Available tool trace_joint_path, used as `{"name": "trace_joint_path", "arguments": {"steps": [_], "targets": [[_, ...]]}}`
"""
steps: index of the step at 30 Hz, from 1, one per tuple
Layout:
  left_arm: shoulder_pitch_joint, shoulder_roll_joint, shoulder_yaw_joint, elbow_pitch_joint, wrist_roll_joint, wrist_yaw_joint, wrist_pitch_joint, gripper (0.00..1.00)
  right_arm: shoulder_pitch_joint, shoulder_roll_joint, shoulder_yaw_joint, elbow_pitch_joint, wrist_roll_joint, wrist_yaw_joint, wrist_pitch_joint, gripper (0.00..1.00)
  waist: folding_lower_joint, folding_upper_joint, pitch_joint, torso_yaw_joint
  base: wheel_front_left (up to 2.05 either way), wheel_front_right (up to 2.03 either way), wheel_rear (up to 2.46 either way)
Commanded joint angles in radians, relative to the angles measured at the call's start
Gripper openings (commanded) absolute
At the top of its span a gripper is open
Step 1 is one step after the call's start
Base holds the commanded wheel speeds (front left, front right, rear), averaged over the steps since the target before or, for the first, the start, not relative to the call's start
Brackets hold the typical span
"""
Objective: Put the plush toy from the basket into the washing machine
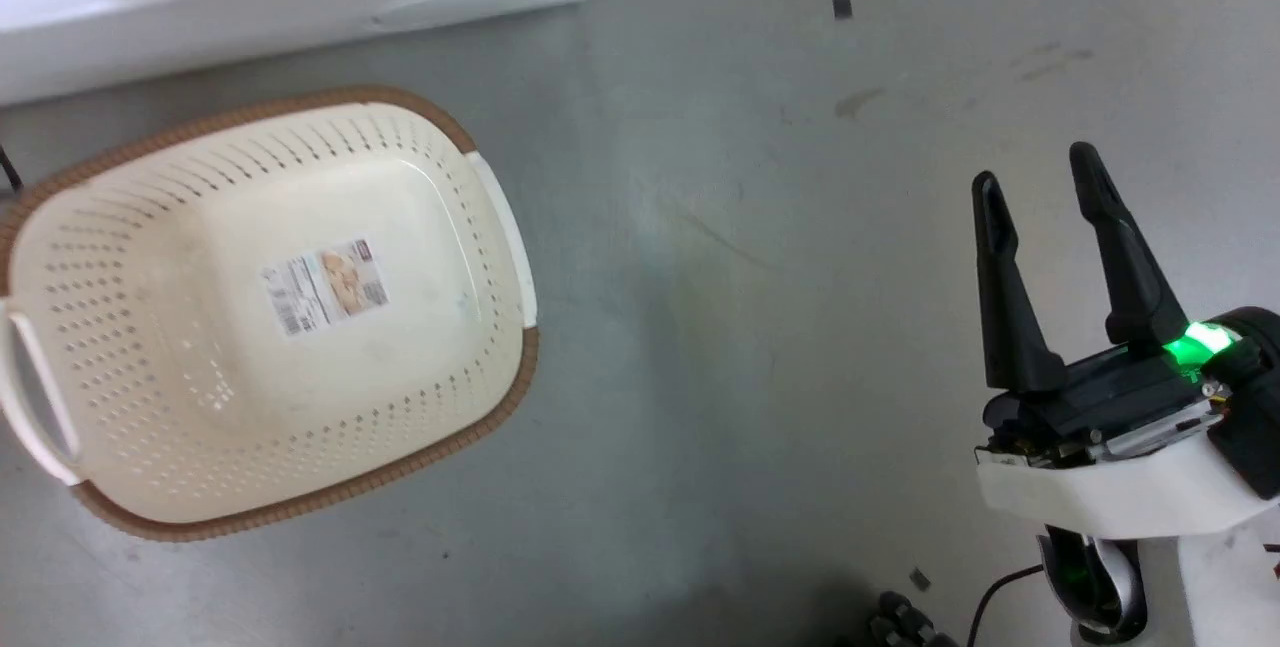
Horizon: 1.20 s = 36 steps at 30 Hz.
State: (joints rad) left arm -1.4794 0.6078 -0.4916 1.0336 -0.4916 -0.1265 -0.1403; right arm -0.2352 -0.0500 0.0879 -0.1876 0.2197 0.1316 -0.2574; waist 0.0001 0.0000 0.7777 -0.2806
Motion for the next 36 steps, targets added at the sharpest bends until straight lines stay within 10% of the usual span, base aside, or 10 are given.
{"name": "trace_joint_path", "arguments": {"steps": [1,10,36], "targets": [[0.044,-0.018,-0.004,0.014,-0.015,-0.004,-0.033,1.00,0.001,0.000,-0.007,0.009,-0.012,-0.001,-0.004,1.00,-0.0001,0.0000,-0.081,0.033,0.00,0.00,0.00],[0.241,-0.111,-0.020,-0.018,-0.044,-0.004,-0.120,1.00,0.038,0.000,-0.044,0.069,-0.094,-0.001,-0.004,1.00,-0.0001,0.0000,-0.296,0.129,0.00,0.00,0.00],[1.349,-0.348,0.312,-0.907,0.065,0.210,-0.121,1.00,0.249,0.000,-0.082,0.191,-0.124,-0.001,-0.004,1.00,-0.0001,0.0000,-0.728,0.277,0.00,0.00,0.00]]}}
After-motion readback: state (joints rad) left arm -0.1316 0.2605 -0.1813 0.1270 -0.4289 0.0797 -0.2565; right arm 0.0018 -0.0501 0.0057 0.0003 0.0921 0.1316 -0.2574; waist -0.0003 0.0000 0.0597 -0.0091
